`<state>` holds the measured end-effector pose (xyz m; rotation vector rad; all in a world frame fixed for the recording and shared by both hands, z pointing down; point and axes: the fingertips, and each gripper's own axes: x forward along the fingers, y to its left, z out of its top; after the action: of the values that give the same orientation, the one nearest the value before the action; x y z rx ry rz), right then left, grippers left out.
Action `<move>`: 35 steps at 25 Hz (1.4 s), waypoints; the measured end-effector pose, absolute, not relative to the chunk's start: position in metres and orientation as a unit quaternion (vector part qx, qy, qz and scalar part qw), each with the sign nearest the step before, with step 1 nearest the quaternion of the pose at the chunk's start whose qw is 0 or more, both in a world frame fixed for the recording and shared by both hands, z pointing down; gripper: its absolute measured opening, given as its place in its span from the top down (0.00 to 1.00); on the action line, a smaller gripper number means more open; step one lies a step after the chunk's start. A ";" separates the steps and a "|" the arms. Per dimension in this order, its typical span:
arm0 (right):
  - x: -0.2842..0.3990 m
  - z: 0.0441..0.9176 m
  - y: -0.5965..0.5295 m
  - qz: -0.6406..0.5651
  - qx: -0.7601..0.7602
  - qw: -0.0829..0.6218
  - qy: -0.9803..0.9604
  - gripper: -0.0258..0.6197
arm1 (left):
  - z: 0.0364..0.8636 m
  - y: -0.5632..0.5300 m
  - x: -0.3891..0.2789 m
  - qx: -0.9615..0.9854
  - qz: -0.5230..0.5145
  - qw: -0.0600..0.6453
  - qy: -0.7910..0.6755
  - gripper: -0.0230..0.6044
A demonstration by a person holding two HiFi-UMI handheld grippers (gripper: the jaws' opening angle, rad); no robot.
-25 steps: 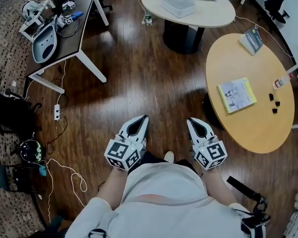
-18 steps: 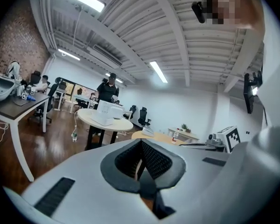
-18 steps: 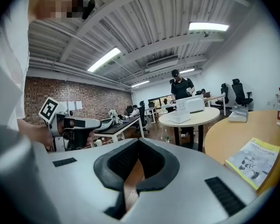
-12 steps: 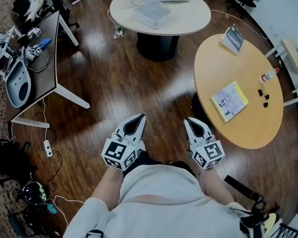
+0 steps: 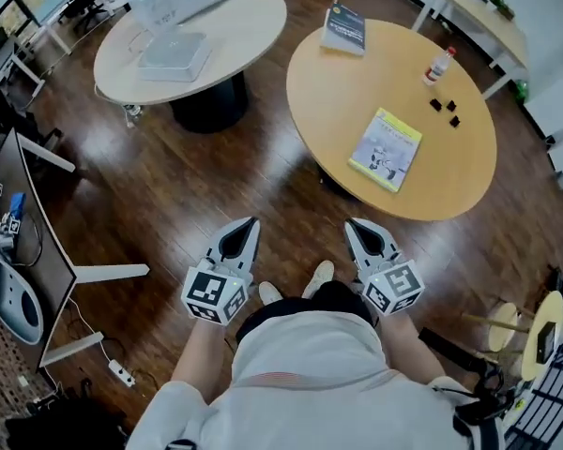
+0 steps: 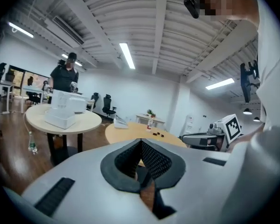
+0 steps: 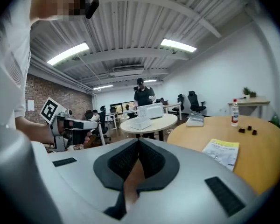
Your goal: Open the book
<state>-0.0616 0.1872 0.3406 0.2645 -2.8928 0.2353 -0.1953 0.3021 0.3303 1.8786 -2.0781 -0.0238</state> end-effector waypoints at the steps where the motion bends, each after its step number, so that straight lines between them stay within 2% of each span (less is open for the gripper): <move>1: -0.053 0.342 0.174 0.084 0.111 0.112 -0.984 0.95 | 0.331 0.285 -0.193 0.674 -0.004 0.170 -0.719 0.95; 11: 0.020 0.356 0.053 0.124 0.234 0.083 -0.961 0.95 | 0.332 0.123 -0.139 0.759 0.037 0.168 -0.628 0.95; 22: 0.072 0.391 -0.032 0.159 0.281 0.097 -0.941 0.95 | 0.369 0.004 -0.068 0.805 0.114 0.179 -0.555 0.95; 28: 0.093 0.408 -0.047 0.178 0.341 0.112 -0.916 0.95 | 0.392 -0.035 -0.042 0.848 0.153 0.150 -0.484 0.94; 35: 0.117 0.434 -0.043 0.213 0.416 0.123 -0.876 0.95 | 0.443 -0.067 -0.006 0.886 0.241 0.096 -0.385 0.86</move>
<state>0.1165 -0.0425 0.4343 1.2121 -2.5540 0.6208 -0.0059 -0.0668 0.4428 2.6237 -1.1413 0.7151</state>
